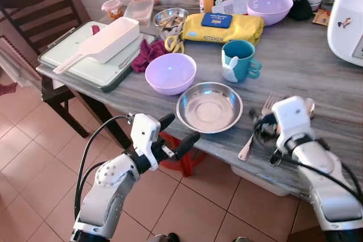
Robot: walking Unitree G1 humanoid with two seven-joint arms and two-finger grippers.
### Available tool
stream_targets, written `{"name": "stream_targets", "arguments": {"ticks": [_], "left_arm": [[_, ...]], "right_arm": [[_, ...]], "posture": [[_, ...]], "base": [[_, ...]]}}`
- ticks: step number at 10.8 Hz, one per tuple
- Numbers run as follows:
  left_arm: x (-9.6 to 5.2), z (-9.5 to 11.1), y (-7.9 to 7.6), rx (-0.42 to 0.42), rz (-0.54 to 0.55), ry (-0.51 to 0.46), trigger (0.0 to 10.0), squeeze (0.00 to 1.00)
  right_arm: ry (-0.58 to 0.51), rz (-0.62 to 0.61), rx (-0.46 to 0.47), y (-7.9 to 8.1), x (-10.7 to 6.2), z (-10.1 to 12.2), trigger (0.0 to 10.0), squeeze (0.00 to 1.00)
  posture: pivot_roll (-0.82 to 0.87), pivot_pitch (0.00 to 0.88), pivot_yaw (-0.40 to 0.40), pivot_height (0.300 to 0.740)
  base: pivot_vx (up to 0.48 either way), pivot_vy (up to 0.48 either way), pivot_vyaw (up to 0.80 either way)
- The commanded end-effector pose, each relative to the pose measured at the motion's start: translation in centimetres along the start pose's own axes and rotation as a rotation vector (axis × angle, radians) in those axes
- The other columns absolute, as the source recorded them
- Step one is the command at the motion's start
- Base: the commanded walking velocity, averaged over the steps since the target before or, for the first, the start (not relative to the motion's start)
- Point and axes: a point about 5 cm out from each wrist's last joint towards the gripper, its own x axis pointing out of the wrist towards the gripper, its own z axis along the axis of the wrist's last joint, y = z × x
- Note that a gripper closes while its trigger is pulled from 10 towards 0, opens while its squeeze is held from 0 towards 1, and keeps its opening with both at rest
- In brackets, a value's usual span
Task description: Setting the table
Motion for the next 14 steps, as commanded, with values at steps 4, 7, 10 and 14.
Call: {"name": "stream_targets", "arguments": {"ticks": [4, 7, 10, 14], "left_arm": [[-1.1, 0.3, 0.1, -0.038, -0.037, -0.019, 10.0, 0.0], [-2.3, 0.3, 0.3, -0.089, -0.11, -0.002, 10.0, 0.0], [-2.1, 0.2, 0.2, -0.08, -0.123, 0.012, 10.0, 0.0], [-1.9, -0.2, -0.1, -0.078, -0.13, 0.023, 10.0, 0.0]], "right_arm": [[-0.099, -0.145, 0.013, -1.2, -1.2, 1.7, 10.0, 1.0], [0.009, -0.242, 0.049, -1.7, -3.9, -0.3, 10.0, 1.0], [0.089, -0.281, 0.093, -0.2, -5.7, -1.0, 10.0, 1.0], [0.187, -0.317, 0.239, 0.7, -5.9, -2.3, 10.0, 1.0]], "posture": [[-0.1, 0.142, 0.163, 0.74], [-0.12, 0.139, 0.153, 0.74], [-0.14, 0.138, 0.156, 0.74], [-0.14, 0.143, 0.163, 0.74]], "base": [[0.0, 0.0, 0.0], [0.0, 0.0, 0.0], [0.0, 0.0, 0.0], [0.0, 0.0, 0.0]]}}
